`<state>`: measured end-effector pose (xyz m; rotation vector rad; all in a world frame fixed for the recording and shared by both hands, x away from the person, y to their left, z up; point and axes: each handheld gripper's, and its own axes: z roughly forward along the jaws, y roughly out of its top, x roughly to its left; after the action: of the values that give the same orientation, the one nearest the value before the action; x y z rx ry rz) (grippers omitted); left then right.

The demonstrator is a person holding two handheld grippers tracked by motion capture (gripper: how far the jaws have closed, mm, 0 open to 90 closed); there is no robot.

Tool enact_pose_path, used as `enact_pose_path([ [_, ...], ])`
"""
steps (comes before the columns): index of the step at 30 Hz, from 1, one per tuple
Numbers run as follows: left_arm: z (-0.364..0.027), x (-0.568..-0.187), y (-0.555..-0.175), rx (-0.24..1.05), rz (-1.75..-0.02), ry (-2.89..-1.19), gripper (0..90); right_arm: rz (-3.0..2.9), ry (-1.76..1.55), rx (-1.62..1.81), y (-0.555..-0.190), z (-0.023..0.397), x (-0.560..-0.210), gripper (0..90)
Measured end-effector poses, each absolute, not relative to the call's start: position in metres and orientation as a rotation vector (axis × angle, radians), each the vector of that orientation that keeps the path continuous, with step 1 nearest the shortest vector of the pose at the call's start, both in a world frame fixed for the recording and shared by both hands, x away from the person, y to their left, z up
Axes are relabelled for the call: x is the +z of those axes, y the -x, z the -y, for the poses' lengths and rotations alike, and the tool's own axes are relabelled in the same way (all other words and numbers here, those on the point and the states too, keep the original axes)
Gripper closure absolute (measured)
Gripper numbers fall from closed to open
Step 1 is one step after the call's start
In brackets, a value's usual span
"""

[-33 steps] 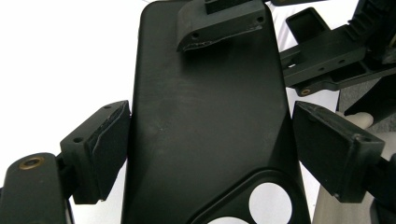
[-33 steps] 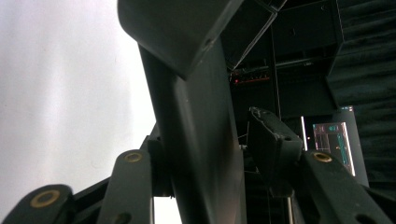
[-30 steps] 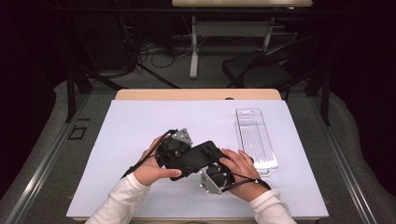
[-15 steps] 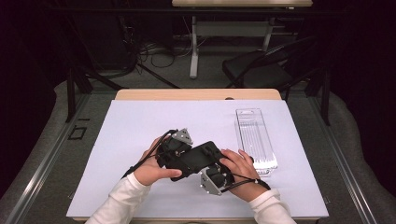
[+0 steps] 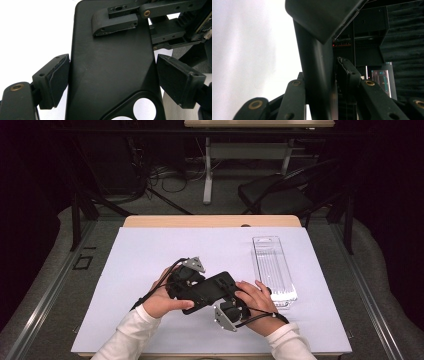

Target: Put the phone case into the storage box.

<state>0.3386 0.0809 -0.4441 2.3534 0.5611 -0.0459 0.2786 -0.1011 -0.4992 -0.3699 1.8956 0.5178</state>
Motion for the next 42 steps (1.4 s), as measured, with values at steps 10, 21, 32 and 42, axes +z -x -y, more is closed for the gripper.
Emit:
enact_pose_path([
  [10, -0.082, -0.4448, -0.3404, -0.075, -0.573, -2.343, 14.2, -1.888, 0.381, 0.508, -0.2788, 0.1008, -0.5009, 74.0],
  [21, -0.0829, -0.447, -0.3431, -0.113, -0.589, -2.324, 14.2, -1.876, 0.406, 0.483, -0.2792, 0.1007, -0.5018, 77.6],
  [32, -0.0835, -0.4472, -0.344, -0.141, -0.608, -2.318, 14.1, -1.842, 0.41, 0.481, -0.278, 0.1005, -0.5027, 81.2],
  [42, -0.0842, -0.4477, -0.3451, -0.171, -0.618, -2.3, 13.9, -1.822, 0.404, 0.474, -0.2763, 0.1008, -0.5032, 83.5],
])
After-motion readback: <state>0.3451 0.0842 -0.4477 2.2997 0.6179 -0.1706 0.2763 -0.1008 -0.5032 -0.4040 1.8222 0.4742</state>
